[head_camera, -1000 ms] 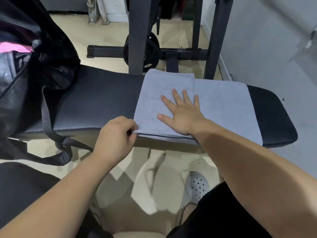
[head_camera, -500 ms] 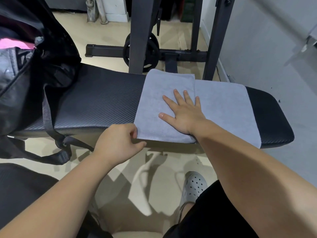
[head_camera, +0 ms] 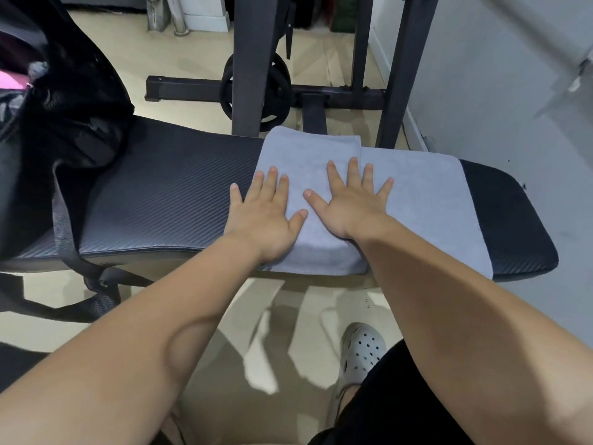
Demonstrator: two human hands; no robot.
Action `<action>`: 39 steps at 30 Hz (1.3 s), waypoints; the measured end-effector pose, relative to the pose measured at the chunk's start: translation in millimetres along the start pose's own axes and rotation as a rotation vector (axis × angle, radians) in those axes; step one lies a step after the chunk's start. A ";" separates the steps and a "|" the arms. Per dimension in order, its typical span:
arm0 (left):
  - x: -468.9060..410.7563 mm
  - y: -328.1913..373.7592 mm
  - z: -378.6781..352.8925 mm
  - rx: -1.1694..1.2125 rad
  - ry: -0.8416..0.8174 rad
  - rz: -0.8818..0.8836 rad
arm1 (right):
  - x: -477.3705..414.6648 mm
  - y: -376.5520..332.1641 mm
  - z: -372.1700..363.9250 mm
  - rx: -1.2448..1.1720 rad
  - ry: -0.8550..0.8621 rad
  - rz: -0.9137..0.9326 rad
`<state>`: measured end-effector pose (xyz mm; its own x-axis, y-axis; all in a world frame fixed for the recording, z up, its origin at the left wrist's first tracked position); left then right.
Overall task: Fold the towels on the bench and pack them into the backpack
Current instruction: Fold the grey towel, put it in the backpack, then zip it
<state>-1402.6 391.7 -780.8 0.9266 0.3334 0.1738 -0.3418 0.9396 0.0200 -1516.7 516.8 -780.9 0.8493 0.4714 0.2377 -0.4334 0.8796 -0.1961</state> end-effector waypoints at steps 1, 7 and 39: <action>1.1 -4.7 -0.4 -0.009 0.003 0.006 | -0.8 -4.9 -0.2 0.006 -0.004 0.001; 14.7 -59.8 -1.3 -0.025 0.001 0.046 | -1.0 -58.2 -11.6 -0.022 0.004 0.077; 73.8 -48.3 7.0 -0.144 0.206 -0.182 | -48.0 -116.3 2.6 -0.228 -0.015 0.287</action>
<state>-1318.8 370.3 -762.0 0.9878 0.1538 -0.0236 -0.1555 0.9817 -0.1101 -1507.8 392.0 -767.0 0.6977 0.6993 0.1554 -0.5736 0.6754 -0.4635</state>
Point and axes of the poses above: each hand's wrist, its own x-axis away from the middle knuckle, its own z-axis out of the back of the hand, y = z × x, the point moved 5 cm from there along -x, towards the middle knuckle, and after that the axes turned 7 degrees about -x, right-handed, at the moved point
